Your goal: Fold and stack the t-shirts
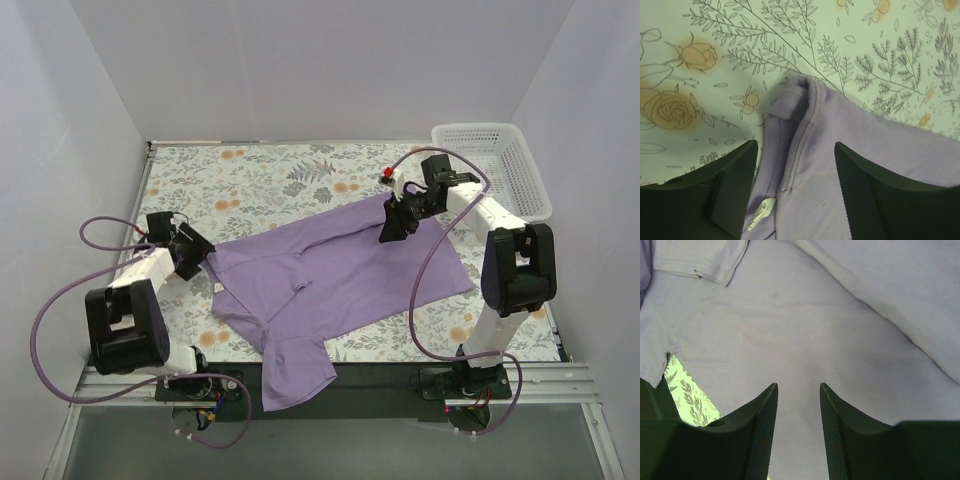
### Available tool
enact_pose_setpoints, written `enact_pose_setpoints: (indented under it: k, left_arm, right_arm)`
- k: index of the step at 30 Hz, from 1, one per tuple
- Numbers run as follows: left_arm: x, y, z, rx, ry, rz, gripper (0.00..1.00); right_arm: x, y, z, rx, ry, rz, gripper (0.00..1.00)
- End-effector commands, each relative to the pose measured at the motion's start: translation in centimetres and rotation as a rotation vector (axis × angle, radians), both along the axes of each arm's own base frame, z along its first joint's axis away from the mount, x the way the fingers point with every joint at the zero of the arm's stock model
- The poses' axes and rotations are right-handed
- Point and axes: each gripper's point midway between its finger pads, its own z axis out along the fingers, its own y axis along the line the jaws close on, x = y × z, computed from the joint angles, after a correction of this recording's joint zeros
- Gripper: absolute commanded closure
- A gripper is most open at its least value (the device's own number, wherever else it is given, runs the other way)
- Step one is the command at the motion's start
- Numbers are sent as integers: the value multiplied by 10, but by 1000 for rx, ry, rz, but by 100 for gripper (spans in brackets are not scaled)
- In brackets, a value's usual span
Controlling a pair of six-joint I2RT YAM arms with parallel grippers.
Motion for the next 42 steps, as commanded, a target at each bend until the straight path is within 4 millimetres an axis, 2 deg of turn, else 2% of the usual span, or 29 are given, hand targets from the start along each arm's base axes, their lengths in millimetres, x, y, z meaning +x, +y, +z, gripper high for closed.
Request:
enact_pose_setpoints:
  k: [1,6,10,14,17,20,21,23,24,25,26,27,28,29,30,31,32,33,34,35,36,37,38,39,40,41,42]
  left_arm:
    - [31,3,14,-42,-59,-25,41]
    - [31,11,-9,-24,31,-41,44]
    - [36,2,-17,-66,65,-106,53]
    - [40,-4,-25,-104,99,-140,80]
    - [49,12,-24,-49,111,-99,93]
    - [62,29,-22,-26,106,-47,95]
    - [72,36,-14,-13,85,-31,97]
    - [81,49,-16,-2,91,5,98]
    - [94,55,-8,7,67,11,98]
    - [102,59,-6,11,60,16,97]
    - [105,62,-16,5,84,19,97]
    - [120,68,-6,12,62,21,97]
    - [127,70,-7,11,63,19,97]
    - [130,69,-22,-7,92,9,96]
    - [137,70,-21,-11,85,0,96]
    - [148,71,-23,-19,76,-10,94]
    - [155,68,-21,-37,60,-27,93]
    - [161,67,-19,-43,45,-43,91]
    - [168,68,-13,-42,19,-52,82]
    - [170,67,-7,-40,2,-58,77]
    - [176,70,1,-24,-32,-60,71]
    - [179,72,22,4,-83,-64,67]
    - [175,73,27,20,-98,-62,58]
    - [176,78,38,55,-139,-53,54]
    - [175,82,67,95,-203,-44,50]
    - [167,83,68,104,-205,-31,42]
    - [165,86,80,119,-237,-17,39]
  right_arm:
    - [10,-6,26,92,-86,-1,54]
    - [11,-19,29,135,-78,-29,54]
    - [13,-25,31,152,-77,-44,54]
    - [15,-29,30,154,-77,-52,54]
    - [17,-33,26,140,-74,-62,54]
    - [21,-37,22,118,-75,-76,54]
    - [23,-39,21,109,-79,-79,54]
    - [32,-44,17,75,-82,-103,54]
    - [36,-47,15,49,-84,-119,54]
    - [45,-48,15,40,-87,-132,54]
    - [51,-50,15,30,-93,-144,54]
    - [59,-53,8,3,-88,-159,54]
    - [71,-55,13,-7,-101,-184,54]
    - [82,-57,14,-19,-119,-199,54]
    - [92,-61,2,-49,-103,-220,54]
    - [101,-62,1,-58,-98,-244,54]
    - [123,-63,16,-58,-149,-264,54]
    - [135,-67,-2,-82,-101,-308,54]
    - [148,-67,0,-83,-107,-329,54]
    - [171,-64,17,-72,-154,-349,52]
    - [184,-65,-1,-95,-126,-375,51]
    - [192,-63,-3,-101,-114,-403,50]
    - [199,-56,-5,-111,-122,-407,48]
    - [212,-56,-8,-139,-141,-432,46]
    - [217,-55,-10,-159,-153,-445,43]
    - [221,-50,-13,-184,-164,-457,39]
    - [227,-58,-23,-241,-164,-503,38]
